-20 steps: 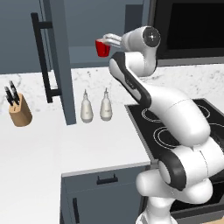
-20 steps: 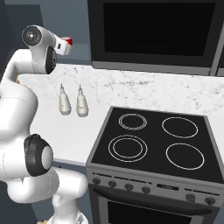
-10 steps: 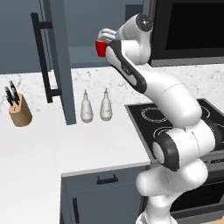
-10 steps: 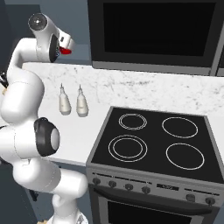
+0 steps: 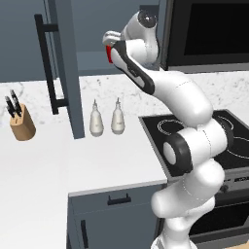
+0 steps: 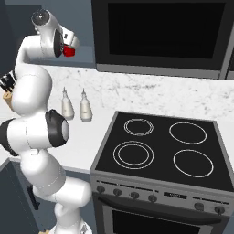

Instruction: Gather all objects into one cabinet and sort the glasses and bowls to opposite sides.

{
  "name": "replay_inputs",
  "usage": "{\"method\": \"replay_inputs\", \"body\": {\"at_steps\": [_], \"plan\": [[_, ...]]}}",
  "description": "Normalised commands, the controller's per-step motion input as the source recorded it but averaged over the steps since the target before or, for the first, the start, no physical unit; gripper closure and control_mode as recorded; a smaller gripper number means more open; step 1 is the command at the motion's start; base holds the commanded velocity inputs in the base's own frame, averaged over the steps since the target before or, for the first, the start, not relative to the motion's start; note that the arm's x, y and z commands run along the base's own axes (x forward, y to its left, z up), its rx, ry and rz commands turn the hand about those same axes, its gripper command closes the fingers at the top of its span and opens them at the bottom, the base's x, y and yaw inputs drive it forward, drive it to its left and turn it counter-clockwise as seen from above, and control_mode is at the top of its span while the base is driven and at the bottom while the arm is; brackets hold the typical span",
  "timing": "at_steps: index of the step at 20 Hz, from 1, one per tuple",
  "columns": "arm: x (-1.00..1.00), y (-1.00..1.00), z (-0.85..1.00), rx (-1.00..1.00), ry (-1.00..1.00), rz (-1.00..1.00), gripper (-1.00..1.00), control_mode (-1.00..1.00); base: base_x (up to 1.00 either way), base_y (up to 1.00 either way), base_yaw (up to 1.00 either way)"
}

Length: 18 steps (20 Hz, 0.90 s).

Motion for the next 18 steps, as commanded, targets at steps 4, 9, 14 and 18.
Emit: {"method": "replay_inputs", "body": {"at_steps": [4, 9, 14, 18], "plan": [[0.42, 0.29, 0.00, -0.20, 0.01, 0.00, -1.00, -1.00, 0.00, 0.00, 0.00], [0.18, 0.05, -0.02, -0.02, 0.00, 0.00, -1.00, -1.00, 0.00, 0.00, 0.00], [0.05, 0.00, -0.15, 0.00, 0.00, 0.00, -1.00, -1.00, 0.00, 0.00, 0.00], [0.00, 0.00, -0.24, 0.00, 0.00, 0.00, -1.00, -1.00, 0.00, 0.00, 0.00]]}}
